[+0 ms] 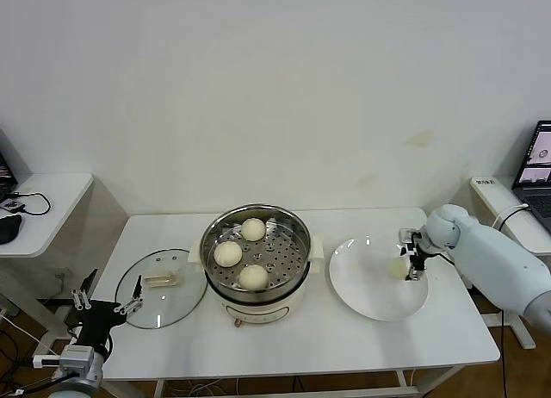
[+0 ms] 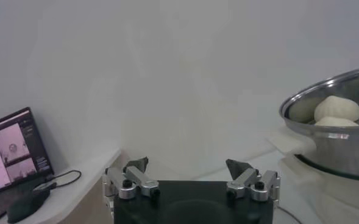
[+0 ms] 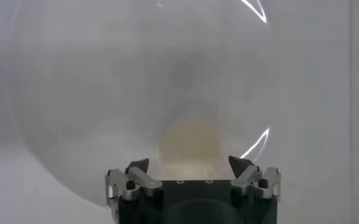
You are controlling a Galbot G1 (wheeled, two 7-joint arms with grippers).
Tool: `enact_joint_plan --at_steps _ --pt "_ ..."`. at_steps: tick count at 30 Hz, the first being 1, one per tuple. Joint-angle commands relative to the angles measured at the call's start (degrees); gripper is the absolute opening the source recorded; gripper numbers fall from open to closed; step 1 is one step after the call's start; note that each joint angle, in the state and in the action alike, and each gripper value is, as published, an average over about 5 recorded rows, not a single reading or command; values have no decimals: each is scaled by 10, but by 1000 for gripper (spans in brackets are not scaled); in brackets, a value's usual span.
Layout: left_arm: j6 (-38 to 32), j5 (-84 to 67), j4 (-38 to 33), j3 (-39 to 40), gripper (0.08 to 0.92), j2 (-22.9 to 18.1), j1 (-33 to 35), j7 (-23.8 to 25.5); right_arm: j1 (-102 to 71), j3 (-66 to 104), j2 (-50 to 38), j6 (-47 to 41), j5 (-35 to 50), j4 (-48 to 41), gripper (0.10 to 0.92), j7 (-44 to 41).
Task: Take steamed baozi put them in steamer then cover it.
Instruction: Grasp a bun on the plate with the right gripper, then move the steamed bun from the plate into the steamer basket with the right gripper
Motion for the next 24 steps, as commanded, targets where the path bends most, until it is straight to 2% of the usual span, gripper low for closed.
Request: enact_joint_plan --at_steps 1,7,10,19,24 --pt "-1 0 1 0 823 0 1 0 -10 21 29 -6 -22 -40 711 -9" --pt "-1 -1 2 0 823 1 -1 0 32 -18 8 -22 16 4 615 -23" --pt "-1 0 1 3 823 1 -2 0 70 -49 -12 -36 46 41 595 -30" --pt "-1 3 -1 12 823 -2 -5 0 233 -171 -98 -88 178 211 591 -32" --pt "-1 3 -4 16 823 -1 -7 0 368 -265 -101 -116 250 274 594 -22"
